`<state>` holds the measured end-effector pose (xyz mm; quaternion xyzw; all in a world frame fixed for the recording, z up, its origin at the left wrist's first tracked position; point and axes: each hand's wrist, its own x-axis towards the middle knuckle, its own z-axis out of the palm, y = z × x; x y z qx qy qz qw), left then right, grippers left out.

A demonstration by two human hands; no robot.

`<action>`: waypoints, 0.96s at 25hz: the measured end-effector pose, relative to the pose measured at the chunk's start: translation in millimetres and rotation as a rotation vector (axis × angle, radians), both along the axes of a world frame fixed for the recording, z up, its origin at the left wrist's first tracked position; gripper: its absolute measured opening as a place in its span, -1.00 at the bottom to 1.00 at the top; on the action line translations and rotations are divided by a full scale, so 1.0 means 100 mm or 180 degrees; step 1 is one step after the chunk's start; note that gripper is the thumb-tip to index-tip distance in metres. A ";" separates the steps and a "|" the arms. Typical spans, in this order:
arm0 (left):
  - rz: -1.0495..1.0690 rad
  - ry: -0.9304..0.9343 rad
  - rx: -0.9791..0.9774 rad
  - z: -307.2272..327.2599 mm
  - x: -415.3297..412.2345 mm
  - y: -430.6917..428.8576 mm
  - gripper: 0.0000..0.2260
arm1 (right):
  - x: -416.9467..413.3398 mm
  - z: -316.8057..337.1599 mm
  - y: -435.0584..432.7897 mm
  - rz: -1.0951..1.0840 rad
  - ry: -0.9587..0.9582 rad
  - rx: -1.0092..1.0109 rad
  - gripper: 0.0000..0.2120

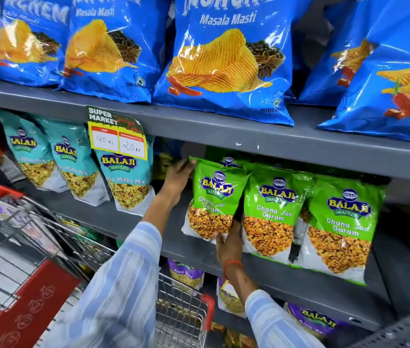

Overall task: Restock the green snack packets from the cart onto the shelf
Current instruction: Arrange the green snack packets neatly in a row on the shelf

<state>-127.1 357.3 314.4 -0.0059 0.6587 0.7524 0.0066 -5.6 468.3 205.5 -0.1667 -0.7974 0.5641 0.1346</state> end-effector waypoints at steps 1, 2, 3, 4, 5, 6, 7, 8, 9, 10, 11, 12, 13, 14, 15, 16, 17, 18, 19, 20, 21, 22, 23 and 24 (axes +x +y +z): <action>0.0034 -0.0054 0.0151 0.04 -0.03 0.00 -0.69 | 0.01 0.00 0.00 0.0005 -0.0003 0.0041 -0.41; 0.0090 -0.0118 0.0248 0.08 -0.06 -0.01 -0.73 | 0.01 0.01 0.00 0.0008 -0.0013 0.0080 -0.41; 0.0160 -0.0166 0.0296 0.10 -0.09 -0.01 -0.75 | 0.02 0.01 -0.01 0.0006 -0.0042 0.0115 -0.41; 0.0238 -0.0196 0.0314 0.12 -0.10 -0.02 -0.76 | 0.02 0.01 -0.01 -0.0007 -0.0089 0.0162 -0.42; 0.0337 -0.0167 0.0312 0.13 -0.10 -0.01 -0.77 | 0.01 0.00 -0.02 -0.0039 -0.0149 0.0219 -0.42; 0.0461 -0.0039 0.0233 0.16 -0.07 0.01 -0.81 | 0.00 0.00 -0.02 -0.0084 -0.0221 0.0280 -0.43; 0.0583 0.0217 -0.0048 0.17 -0.05 0.03 -0.84 | -0.01 0.00 -0.02 -0.0128 -0.0295 0.0329 -0.44; 0.0684 0.0588 -0.0651 0.19 -0.02 0.05 -0.83 | -0.03 0.00 -0.03 -0.0157 -0.0372 0.0334 -0.46; 0.0770 0.1050 -0.1451 0.19 0.01 0.09 -0.78 | -0.03 0.00 -0.04 -0.0172 -0.0435 0.0308 -0.47; 0.0784 0.1525 -0.2215 0.21 0.05 0.14 -0.74 | -0.02 0.01 -0.04 -0.0182 -0.0463 0.0279 -0.48; 0.0637 0.1941 -0.2708 0.24 0.10 0.22 -0.72 | -0.02 0.02 -0.05 -0.0196 -0.0457 0.0276 -0.49; 0.0344 0.2229 -0.2972 0.26 0.14 0.30 -0.72 | -0.01 0.02 -0.04 -0.0196 -0.0437 0.0282 -0.51; 0.0008 0.2404 -0.3167 0.28 0.17 0.38 -0.73 | 0.00 0.03 -0.04 -0.0194 -0.0415 0.0292 -0.52; -0.0274 0.2466 -0.3385 0.29 0.19 0.46 -0.73 | 0.00 0.03 -0.03 -0.0196 -0.0405 0.0302 -0.53; -0.0477 0.2431 -0.3614 0.30 0.19 0.53 -0.73 | 0.00 0.04 -0.02 -0.0208 -0.0391 0.0304 -0.54; -0.0614 0.2332 -0.3824 0.31 0.18 0.58 -0.73 | -0.01 0.04 -0.02 -0.0215 -0.0391 0.0308 -0.55; -0.0709 0.2205 -0.3980 0.33 0.15 0.61 -0.74 | 0.00 0.05 -0.02 -0.0225 -0.0414 0.0324 -0.56; -0.0771 0.2083 -0.4035 0.37 0.13 0.62 -0.75 | 0.00 0.05 -0.03 -0.0224 -0.0437 0.0341 -0.56; -0.0807 0.1979 -0.3995 0.40 0.10 0.63 -0.76 | 0.00 0.06 -0.03 -0.0224 -0.0446 0.0346 -0.54; -0.0793 0.1900 -0.3926 0.42 0.07 0.63 -0.77 | 0.00 0.06 -0.03 -0.0229 -0.0452 0.0336 -0.52; -0.0738 0.1836 -0.3885 0.42 0.04 0.62 -0.77 | -0.01 0.06 -0.03 -0.0228 -0.0461 0.0348 -0.49; -0.0647 0.1811 -0.3851 0.42 0.02 0.62 -0.78 | -0.02 0.07 -0.04 -0.0228 -0.0497 0.0393 -0.46; -0.0566 0.1800 -0.3821 0.42 0.01 0.63 -0.78 | -0.02 0.08 -0.04 -0.0220 -0.0557 0.0429 -0.45; -0.0529 0.1810 -0.3792 0.41 0.01 0.65 -0.79 | -0.04 0.07 -0.03 -0.0209 -0.0623 0.0453 -0.44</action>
